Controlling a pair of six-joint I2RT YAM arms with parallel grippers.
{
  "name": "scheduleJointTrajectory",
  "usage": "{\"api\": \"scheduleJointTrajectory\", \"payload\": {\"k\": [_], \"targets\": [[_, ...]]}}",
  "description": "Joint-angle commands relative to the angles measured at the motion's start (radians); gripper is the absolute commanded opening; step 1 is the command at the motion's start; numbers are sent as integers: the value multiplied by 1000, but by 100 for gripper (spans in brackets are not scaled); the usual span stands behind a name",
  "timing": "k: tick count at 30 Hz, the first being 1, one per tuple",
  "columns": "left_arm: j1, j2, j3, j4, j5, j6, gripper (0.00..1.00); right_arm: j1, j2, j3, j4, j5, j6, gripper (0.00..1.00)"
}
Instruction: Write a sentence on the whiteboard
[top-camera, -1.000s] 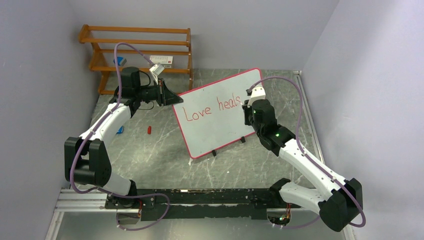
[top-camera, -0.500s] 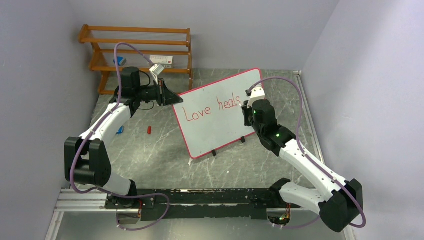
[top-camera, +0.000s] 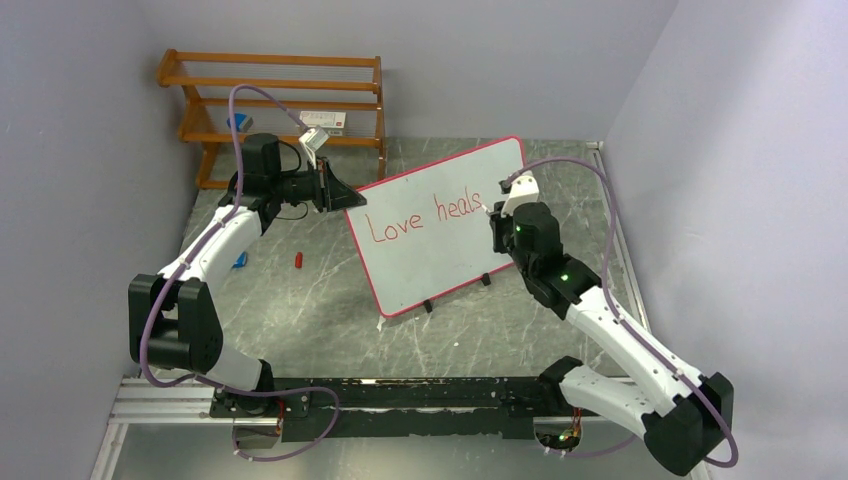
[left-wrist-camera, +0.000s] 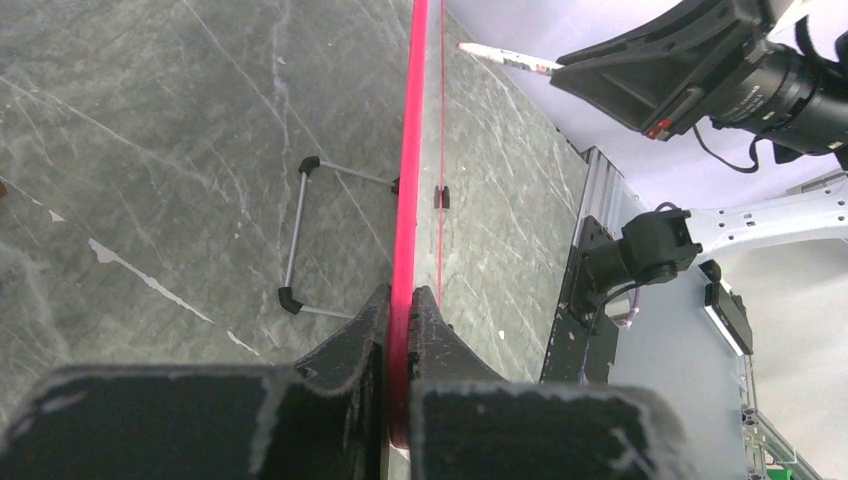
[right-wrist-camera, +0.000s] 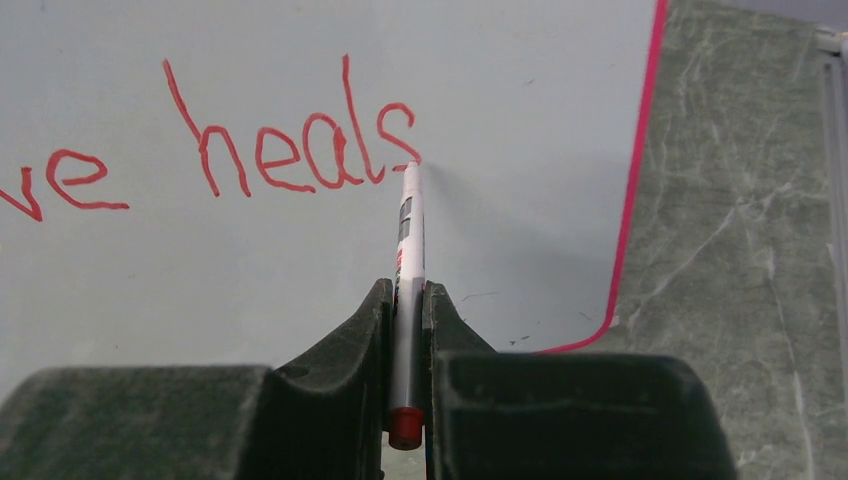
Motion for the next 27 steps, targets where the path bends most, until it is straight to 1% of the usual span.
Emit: {"api": "scheduleJointTrajectory", "payload": {"k": [1,5,10,17,27], "targets": [[-29,51,-8,-145,-99,93,5,-10,-60,-7,-12,67,-9,0],[-21,34,-13,-132,-95,87,5,-21,-77,-15,-7,78,-9,0],[-17,34,-15,-123,-82,78,5,-24,-65,-16,-14,55,-2,0],[-13,31,-12,-125,-82,81,5,-24,-57,-17,-8,63,-2,0],[21,14,-13,-125,-73,80,5,-24,-58,-9,-7,47,-10,0]]}}
